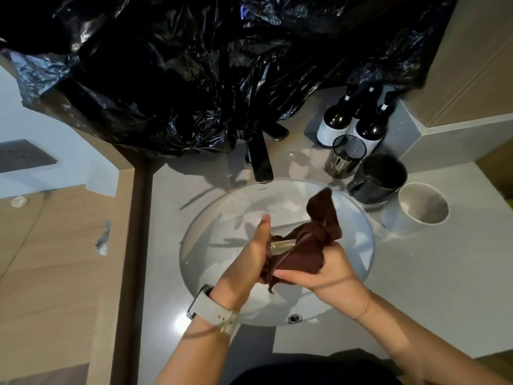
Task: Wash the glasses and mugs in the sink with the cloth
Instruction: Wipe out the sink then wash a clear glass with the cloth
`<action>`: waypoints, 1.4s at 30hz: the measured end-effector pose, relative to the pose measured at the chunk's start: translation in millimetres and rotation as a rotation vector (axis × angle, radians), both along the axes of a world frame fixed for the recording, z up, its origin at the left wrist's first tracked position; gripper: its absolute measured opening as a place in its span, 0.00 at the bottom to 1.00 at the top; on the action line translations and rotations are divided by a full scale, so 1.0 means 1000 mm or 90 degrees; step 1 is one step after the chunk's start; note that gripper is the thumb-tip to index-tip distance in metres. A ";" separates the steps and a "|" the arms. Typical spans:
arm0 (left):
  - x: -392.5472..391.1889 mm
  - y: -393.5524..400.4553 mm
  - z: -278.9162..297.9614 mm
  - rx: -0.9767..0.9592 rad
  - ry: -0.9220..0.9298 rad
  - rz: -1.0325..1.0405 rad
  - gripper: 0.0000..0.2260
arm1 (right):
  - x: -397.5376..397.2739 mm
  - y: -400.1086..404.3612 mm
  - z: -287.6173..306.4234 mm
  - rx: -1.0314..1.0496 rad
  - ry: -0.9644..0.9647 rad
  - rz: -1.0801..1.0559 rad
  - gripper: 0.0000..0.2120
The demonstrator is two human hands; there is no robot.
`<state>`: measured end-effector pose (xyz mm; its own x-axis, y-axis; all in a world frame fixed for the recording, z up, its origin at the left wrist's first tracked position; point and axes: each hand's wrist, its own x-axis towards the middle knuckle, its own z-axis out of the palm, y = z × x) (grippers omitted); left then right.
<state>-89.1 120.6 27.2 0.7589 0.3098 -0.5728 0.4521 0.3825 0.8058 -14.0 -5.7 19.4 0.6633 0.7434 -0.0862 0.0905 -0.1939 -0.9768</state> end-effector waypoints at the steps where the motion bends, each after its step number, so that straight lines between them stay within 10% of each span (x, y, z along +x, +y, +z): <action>1: 0.001 0.001 0.000 -0.014 -0.012 0.006 0.30 | 0.000 -0.001 -0.001 -0.015 -0.048 0.002 0.19; 11: -0.009 -0.030 -0.006 0.624 -0.045 0.047 0.23 | 0.020 -0.006 0.014 -0.004 0.473 0.002 0.07; 15: -0.017 -0.031 -0.006 0.442 -0.076 0.075 0.26 | 0.016 -0.010 0.016 0.006 0.330 0.017 0.07; 20: -0.015 -0.027 0.013 0.048 0.002 0.057 0.35 | 0.003 -0.020 0.013 -0.095 -0.254 0.084 0.27; 23: -0.015 -0.033 0.010 0.090 -0.003 0.089 0.33 | 0.002 -0.018 0.021 -0.026 -0.156 0.056 0.19; 29: -0.021 -0.045 -0.001 0.528 -0.131 0.076 0.18 | 0.003 -0.021 0.025 0.063 0.450 -0.031 0.07; 33: -0.022 -0.043 0.005 0.342 -0.131 0.049 0.25 | -0.001 -0.028 0.027 0.072 0.301 -0.030 0.06; 37: -0.008 -0.031 0.016 0.033 0.029 0.035 0.32 | -0.006 -0.031 0.018 -0.020 -0.108 0.005 0.23; 42: -0.012 -0.040 0.012 0.234 -0.113 0.120 0.26 | -0.004 -0.019 0.037 0.081 0.168 -0.021 0.06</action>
<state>-101.1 80.9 38.8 0.7460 0.6114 -0.2641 0.2439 0.1181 0.9626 -17.6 -24.5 56.7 0.6537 0.7381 -0.1670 -0.1747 -0.0675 -0.9823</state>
